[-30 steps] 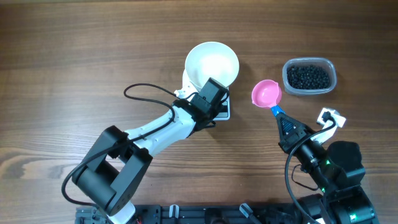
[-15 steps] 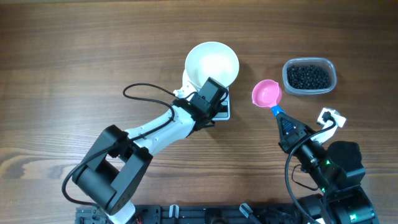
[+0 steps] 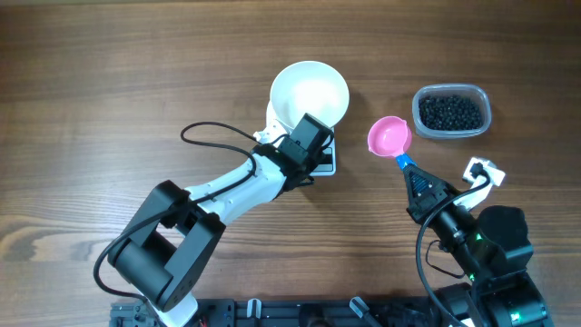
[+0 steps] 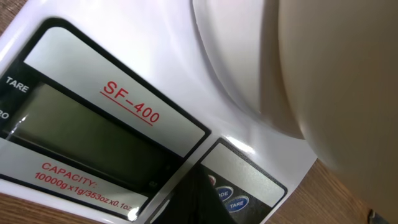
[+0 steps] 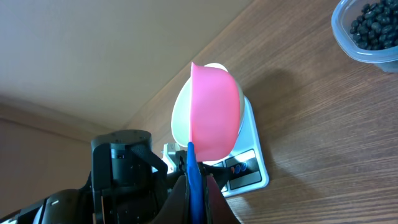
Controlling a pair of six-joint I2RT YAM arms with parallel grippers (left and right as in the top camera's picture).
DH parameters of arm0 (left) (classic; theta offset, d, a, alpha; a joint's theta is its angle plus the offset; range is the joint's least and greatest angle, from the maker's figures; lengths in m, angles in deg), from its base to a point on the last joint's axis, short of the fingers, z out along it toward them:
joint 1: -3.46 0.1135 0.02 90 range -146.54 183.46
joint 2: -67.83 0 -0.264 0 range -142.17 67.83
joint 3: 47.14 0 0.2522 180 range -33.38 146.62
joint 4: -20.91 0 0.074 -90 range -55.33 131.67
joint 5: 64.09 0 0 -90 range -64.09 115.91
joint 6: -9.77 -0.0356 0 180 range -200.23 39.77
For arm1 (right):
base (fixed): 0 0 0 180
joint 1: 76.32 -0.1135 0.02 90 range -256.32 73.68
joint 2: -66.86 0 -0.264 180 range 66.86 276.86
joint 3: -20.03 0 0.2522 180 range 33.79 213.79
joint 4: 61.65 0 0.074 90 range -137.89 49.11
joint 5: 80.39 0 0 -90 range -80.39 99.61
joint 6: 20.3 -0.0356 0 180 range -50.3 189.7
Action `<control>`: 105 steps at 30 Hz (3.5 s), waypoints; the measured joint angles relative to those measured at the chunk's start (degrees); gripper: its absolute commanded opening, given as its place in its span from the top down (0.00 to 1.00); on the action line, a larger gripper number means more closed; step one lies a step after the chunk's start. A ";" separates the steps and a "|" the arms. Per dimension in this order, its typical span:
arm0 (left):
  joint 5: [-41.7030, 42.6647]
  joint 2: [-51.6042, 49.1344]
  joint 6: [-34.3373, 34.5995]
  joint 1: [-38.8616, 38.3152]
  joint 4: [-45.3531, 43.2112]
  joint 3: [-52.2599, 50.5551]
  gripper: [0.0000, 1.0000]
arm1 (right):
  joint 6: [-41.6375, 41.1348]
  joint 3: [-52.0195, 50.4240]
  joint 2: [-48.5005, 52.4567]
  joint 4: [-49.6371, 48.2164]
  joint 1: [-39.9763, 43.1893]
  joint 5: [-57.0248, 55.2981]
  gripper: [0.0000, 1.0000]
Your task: Scoop item into bowl and weigh 150g on scale
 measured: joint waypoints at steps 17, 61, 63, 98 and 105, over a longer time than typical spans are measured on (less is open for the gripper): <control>1.29 23.85 -15.34 0.17 0.85 -0.09 0.96 | 0.00 0.00 0.00 -0.37 0.00 -0.02 0.95; -6.99 10.03 -30.77 9.49 -4.15 -0.09 0.96 | -0.20 0.00 0.00 0.20 0.00 0.72 0.96; -7.72 10.05 -30.80 9.49 -4.17 -0.09 0.96 | -0.20 0.00 0.00 0.22 0.00 0.72 0.96; 1.66 9.81 -51.01 13.20 -4.59 7.74 0.96 | -0.20 0.00 0.00 3.56 0.00 0.74 0.95; 2.71 6.23 -53.07 13.18 -4.55 7.96 0.96 | -0.20 0.00 0.00 3.58 0.00 0.74 0.95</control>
